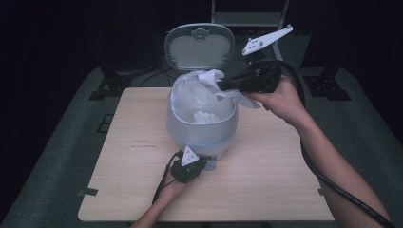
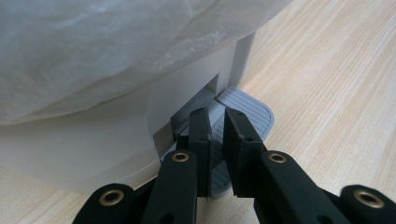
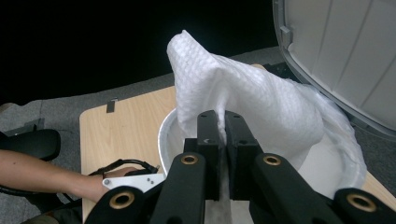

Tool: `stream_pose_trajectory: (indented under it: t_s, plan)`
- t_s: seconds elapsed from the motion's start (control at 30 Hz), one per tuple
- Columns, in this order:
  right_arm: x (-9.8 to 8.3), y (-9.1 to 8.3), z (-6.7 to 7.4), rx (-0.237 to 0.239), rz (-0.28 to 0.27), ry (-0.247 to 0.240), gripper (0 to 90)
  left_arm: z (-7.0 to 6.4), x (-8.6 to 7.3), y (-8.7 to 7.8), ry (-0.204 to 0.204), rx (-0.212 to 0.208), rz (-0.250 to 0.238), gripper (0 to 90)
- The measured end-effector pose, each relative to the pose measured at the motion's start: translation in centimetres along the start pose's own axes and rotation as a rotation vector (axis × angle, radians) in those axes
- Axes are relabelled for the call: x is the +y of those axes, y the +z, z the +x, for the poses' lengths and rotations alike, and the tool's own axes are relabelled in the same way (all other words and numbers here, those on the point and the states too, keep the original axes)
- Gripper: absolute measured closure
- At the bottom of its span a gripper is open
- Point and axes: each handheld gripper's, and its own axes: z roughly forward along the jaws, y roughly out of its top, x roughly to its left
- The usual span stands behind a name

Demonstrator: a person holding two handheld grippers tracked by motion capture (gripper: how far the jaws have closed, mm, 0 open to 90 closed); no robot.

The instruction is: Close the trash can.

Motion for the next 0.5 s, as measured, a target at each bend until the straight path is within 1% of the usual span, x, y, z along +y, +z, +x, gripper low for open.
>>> stream_pose_trajectory:
  t_s: [0.23,0.5]
  plan:
    - [0.4,1.0,0.0,0.019,-0.001,0.000,85.5,0.0,0.0,0.0,0.003,0.003,0.000,81.5]
    - [0.7,2.1,-0.5,0.023,0.000,0.009,85.4,0.0,0.0,0.0,0.000,0.000,-0.001,81.5]
